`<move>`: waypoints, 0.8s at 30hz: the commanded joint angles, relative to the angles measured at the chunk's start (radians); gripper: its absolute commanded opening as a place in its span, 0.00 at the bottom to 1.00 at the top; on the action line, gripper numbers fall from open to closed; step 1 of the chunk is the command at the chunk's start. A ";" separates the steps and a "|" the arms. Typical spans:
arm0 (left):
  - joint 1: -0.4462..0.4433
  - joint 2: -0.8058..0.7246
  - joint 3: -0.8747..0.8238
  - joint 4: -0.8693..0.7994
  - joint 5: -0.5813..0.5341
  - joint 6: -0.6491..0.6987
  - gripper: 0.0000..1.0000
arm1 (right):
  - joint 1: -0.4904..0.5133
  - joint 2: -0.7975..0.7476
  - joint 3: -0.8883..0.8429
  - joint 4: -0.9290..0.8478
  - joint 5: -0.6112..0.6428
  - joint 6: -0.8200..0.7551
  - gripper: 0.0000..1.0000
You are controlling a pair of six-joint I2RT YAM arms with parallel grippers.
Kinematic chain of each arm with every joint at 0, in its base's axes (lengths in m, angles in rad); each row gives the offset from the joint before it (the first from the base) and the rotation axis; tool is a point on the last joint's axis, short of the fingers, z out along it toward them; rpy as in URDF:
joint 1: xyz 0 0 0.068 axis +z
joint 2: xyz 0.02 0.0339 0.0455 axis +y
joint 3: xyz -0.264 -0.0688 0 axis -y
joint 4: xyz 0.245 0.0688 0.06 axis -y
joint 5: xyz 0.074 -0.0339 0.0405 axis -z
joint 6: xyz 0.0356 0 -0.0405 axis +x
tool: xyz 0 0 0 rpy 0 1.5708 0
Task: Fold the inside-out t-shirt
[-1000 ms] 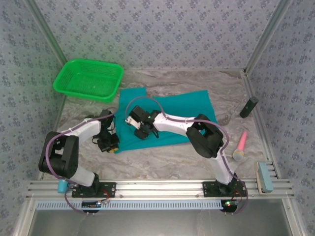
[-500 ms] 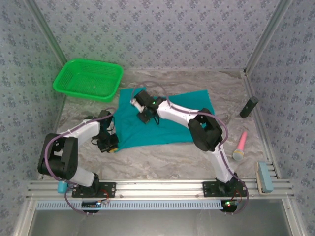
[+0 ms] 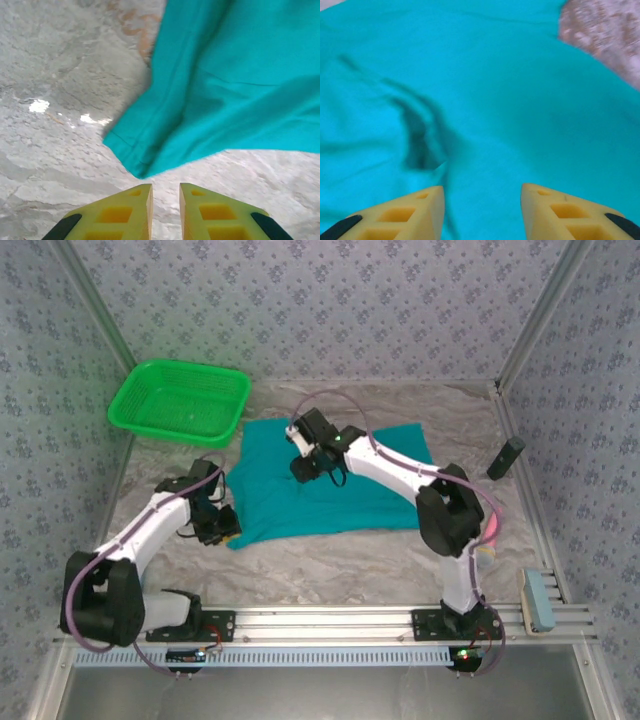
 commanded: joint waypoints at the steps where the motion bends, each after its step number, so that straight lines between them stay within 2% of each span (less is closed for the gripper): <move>1: -0.026 -0.046 0.074 -0.047 0.057 0.010 0.22 | 0.003 -0.132 -0.146 -0.039 0.185 0.198 0.46; 2: -0.049 -0.042 0.088 -0.034 0.057 -0.003 0.23 | -0.005 -0.175 -0.196 -0.064 0.251 0.282 0.46; 7: -0.164 0.070 0.110 0.124 0.021 -0.059 0.23 | -0.136 -0.405 -0.494 -0.083 0.339 0.523 0.44; 10: -0.204 0.175 0.096 0.233 -0.051 -0.086 0.23 | -0.271 -0.521 -0.658 -0.031 0.281 0.582 0.38; 12: -0.205 0.236 0.079 0.264 -0.071 -0.105 0.23 | -0.351 -0.568 -0.753 0.050 0.213 0.577 0.30; 15: -0.203 0.298 0.045 0.286 -0.113 -0.106 0.23 | -0.444 -0.554 -0.836 0.169 0.095 0.524 0.22; 17: -0.198 0.311 0.015 0.285 -0.148 -0.096 0.23 | -0.462 -0.513 -0.848 0.198 0.073 0.508 0.22; 18: -0.193 0.314 0.002 0.274 -0.168 -0.089 0.23 | -0.463 -0.487 -0.828 0.136 0.142 0.530 0.21; 19: -0.190 0.312 -0.009 0.260 -0.190 -0.079 0.23 | -0.458 -0.463 -0.804 0.021 0.266 0.643 0.17; 21: -0.185 0.312 -0.027 0.225 -0.242 -0.056 0.23 | -0.460 -0.453 -0.800 -0.127 0.405 0.783 0.12; 22: -0.179 0.316 -0.036 0.198 -0.263 -0.042 0.23 | -0.455 -0.465 -0.819 -0.163 0.451 0.840 0.09; 24: -0.145 0.330 -0.053 0.143 -0.268 -0.030 0.22 | -0.456 -0.508 -0.877 -0.163 0.458 0.893 0.07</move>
